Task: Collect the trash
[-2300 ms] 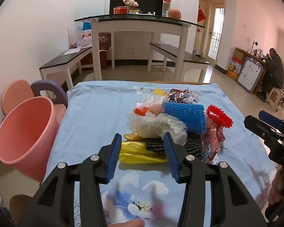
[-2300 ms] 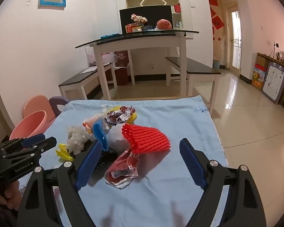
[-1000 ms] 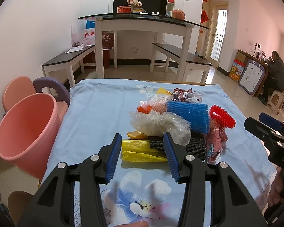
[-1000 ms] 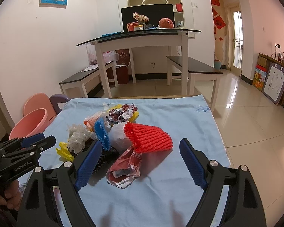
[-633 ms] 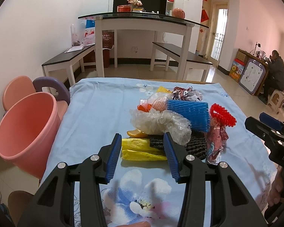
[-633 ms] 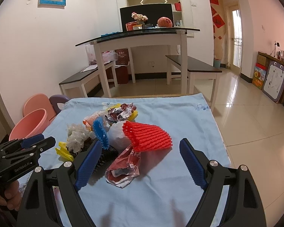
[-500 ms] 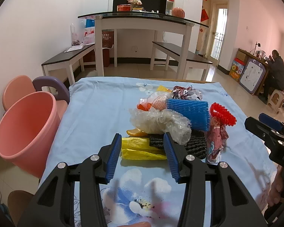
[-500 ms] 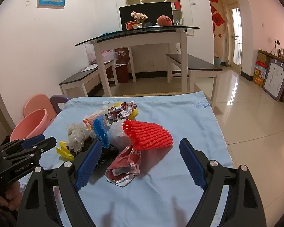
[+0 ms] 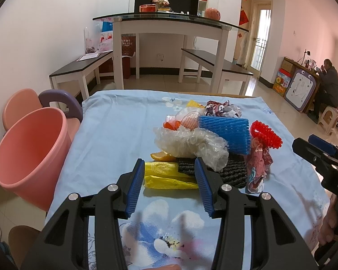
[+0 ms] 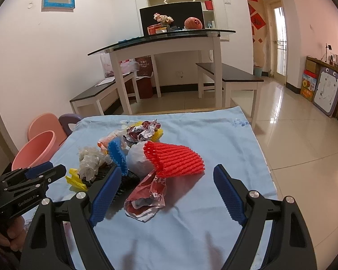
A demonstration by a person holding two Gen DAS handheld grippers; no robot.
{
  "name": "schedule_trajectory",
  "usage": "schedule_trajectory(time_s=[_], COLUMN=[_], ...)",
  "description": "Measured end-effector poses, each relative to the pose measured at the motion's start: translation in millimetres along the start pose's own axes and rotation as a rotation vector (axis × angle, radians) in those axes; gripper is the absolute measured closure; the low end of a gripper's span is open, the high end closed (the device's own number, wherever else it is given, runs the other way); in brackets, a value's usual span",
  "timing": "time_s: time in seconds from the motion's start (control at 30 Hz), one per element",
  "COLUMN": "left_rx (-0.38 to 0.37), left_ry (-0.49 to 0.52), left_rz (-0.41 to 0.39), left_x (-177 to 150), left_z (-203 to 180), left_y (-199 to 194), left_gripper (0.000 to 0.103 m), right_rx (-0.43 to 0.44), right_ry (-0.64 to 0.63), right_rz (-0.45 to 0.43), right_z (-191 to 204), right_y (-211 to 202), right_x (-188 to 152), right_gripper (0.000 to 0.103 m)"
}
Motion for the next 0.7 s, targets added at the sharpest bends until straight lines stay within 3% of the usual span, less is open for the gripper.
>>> schedule_trajectory(time_s=[0.7], left_rx=[-0.102], left_ry=[-0.047], left_rz=[0.009], left_x=[-12], left_z=[22], left_y=[-11], left_gripper=[0.056], right_rx=[0.010], right_ry=[0.016], right_rz=[0.012], right_z=[-6], right_y=[7], right_x=[1], right_gripper=[0.028])
Point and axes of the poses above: each gripper's, at about its wrist camera, not at the fingertips, and y roughly the way its jaws point, z to its left, x to its top, the point moved 9 cm from there along y, roughly the way its jaws point, and after that the axes turned 7 degrees about z, right-handed, at the moved point
